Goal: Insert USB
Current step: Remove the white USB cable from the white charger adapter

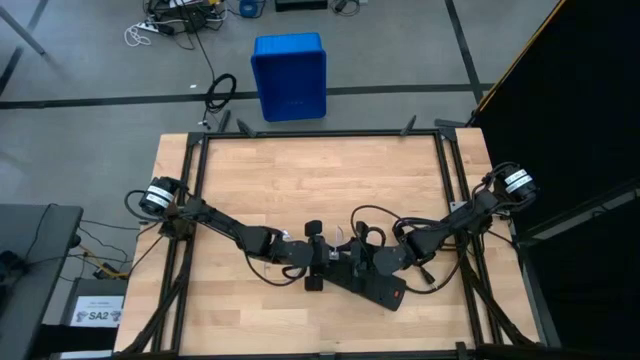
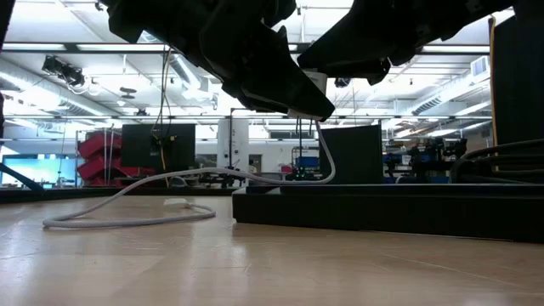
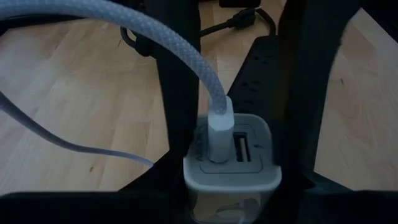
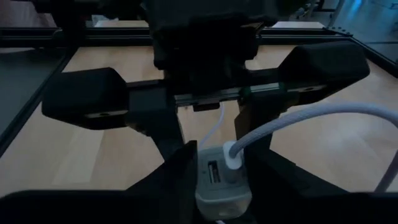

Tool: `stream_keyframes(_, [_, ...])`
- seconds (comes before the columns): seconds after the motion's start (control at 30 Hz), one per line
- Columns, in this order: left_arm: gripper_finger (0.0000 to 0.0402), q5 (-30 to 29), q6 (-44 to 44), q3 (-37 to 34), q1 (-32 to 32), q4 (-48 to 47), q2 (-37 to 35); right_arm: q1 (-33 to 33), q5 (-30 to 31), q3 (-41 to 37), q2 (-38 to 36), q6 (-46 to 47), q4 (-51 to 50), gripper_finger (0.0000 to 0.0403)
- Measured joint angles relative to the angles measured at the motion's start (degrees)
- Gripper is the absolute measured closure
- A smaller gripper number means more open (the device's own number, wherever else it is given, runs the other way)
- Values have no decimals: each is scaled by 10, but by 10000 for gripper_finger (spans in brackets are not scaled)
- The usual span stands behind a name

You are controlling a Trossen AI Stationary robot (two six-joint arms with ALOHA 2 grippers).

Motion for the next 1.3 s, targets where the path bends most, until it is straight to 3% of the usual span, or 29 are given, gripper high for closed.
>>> stream_keyframes(0.2, [275, 4, 0, 0, 0, -2, 0, -6, -14, 0, 0, -11, -3, 391])
stream_keyframes(0.57, [275, 6, 1, 0, 0, 0, 0, 3, -3, 0, 1, -24, 10, 400])
stream_keyframes(0.87, [275, 2, 0, -1, 1, -16, 2, 30, 98, 2, -6, -99, 108, 401])
stream_keyframes(0.97, [275, -1, 0, -1, 0, -12, 4, 37, 101, 1, -5, -138, 140, 402])
stream_keyframes(1.07, [275, 2, -1, 0, 0, -21, 5, 41, 118, 0, -11, -152, 138, 402])
stream_keyframes(1.3, [275, -15, 0, -1, 0, -54, -4, 66, 233, 1, -49, -133, 48, 403])
